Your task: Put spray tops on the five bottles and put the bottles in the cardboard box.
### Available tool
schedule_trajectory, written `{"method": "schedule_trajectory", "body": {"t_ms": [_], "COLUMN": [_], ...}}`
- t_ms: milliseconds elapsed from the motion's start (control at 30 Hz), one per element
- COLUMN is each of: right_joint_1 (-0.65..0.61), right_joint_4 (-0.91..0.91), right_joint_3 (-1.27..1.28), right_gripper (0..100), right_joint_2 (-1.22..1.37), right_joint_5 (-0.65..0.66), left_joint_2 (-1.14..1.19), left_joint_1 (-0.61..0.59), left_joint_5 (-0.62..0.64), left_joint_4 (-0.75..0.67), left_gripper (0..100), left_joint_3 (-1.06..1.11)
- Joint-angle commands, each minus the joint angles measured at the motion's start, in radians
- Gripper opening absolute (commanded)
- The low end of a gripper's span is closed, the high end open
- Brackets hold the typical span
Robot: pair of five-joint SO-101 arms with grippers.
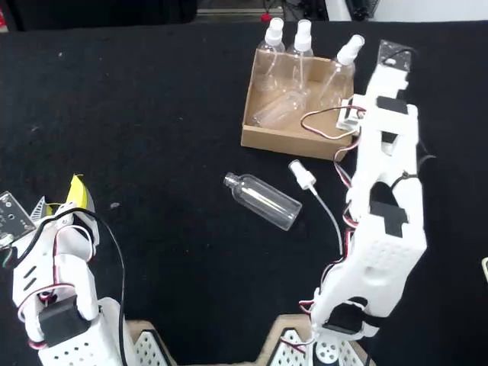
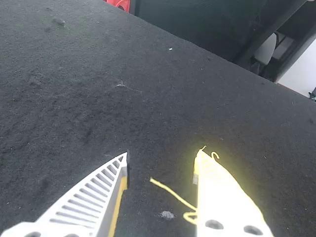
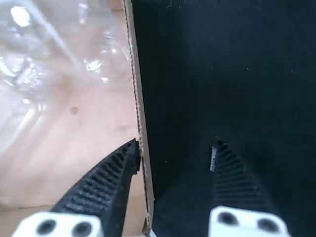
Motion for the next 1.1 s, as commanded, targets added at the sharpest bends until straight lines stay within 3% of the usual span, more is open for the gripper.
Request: {"method": "schedule_trajectory", "body": {"t_ms": [0,167,467,1067], "right_joint_1": [0.032,0.032,0.098,0.16], "right_joint_4": [-0.032,-0.034,-0.025,-0.026], "right_joint_3": [-0.076,-0.114,-0.275,-0.323], "right_gripper": [20.1,20.1,20.1,20.1], "right_joint_2": [-0.004,0.044,0.171,0.196], "right_joint_5": [0.029,0.1,0.098,0.091], "left_joint_2": [-0.008,-0.008,-0.008,-0.008], "left_joint_1": [-0.001,-0.001,-0.001,-0.001], "left_joint_5": [0.006,0.006,0.006,0.006], "left_joint_4": [-0.003,-0.003,-0.002,-0.003], "left_gripper": [21,21,21,21], "left_joint_3": [-0.016,-0.018,-0.018,-0.018]}}
